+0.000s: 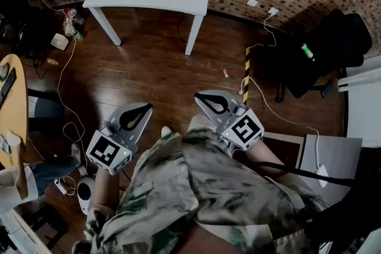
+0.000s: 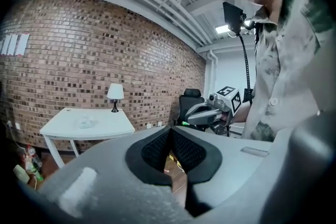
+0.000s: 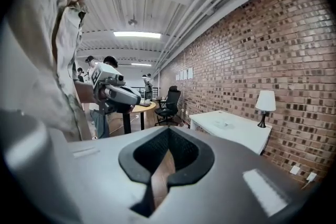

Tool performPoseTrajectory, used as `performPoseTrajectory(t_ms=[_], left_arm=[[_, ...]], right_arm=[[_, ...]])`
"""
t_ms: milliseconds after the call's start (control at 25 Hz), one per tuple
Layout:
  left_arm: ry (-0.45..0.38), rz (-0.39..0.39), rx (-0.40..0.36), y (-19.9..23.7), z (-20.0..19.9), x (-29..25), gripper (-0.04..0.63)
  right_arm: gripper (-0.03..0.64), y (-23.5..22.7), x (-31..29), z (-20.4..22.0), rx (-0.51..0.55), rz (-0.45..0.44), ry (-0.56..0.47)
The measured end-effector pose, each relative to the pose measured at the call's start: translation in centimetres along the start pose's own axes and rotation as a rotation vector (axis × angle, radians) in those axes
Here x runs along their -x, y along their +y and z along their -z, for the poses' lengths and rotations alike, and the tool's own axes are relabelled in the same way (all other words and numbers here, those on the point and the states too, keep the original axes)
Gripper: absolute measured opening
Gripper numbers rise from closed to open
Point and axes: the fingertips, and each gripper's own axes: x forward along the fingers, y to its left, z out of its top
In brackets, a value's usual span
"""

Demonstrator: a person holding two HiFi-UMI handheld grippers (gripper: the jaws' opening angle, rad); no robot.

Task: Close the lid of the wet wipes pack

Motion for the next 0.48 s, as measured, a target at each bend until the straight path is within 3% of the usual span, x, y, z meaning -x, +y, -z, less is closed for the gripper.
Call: performPoseTrajectory(t_ms=[280, 480], left_arm=[[-0.013, -0.048, 0.061, 7.3, 0.4, -3.5, 0.000], [-0.007, -0.093, 0.079, 13.5, -1.5, -7.9, 0.000]], right_arm=[[0.006, -6.5, -6.3, 0.2, 0.011, -0.050, 0.029], [0.006, -13.0, -11.5, -0.8, 0.044, -0.118, 0.014]])
